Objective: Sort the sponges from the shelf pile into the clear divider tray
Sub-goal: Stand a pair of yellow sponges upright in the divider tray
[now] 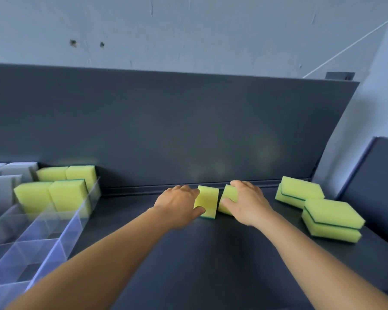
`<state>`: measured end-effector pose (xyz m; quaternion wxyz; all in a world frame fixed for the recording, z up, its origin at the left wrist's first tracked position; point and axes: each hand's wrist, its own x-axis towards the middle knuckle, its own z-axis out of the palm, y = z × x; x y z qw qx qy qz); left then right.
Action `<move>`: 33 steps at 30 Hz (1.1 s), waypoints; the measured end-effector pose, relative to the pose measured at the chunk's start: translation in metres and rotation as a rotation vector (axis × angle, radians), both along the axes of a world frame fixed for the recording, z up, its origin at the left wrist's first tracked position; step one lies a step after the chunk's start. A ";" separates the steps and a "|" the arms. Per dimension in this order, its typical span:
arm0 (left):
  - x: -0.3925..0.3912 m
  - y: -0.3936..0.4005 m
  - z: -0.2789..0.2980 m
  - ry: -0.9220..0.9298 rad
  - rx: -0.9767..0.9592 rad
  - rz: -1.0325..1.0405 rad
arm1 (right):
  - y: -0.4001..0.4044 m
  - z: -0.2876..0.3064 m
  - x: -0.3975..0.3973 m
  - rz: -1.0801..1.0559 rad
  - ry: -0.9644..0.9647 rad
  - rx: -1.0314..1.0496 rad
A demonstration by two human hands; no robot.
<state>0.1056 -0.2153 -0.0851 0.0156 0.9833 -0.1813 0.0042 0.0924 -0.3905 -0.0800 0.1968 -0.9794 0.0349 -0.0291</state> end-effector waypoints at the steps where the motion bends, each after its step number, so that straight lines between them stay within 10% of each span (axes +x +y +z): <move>1: 0.002 -0.002 -0.002 0.008 -0.002 0.017 | -0.004 -0.002 0.003 -0.019 0.009 -0.001; 10: 0.011 -0.016 -0.012 0.089 -0.133 0.161 | -0.018 -0.017 0.013 0.028 0.172 0.106; 20: -0.002 -0.009 -0.006 0.083 -0.556 0.234 | -0.018 -0.019 0.019 0.073 -0.117 0.458; 33: -0.041 0.070 0.049 -0.131 -0.520 0.193 | 0.052 0.029 -0.011 0.318 -0.297 0.557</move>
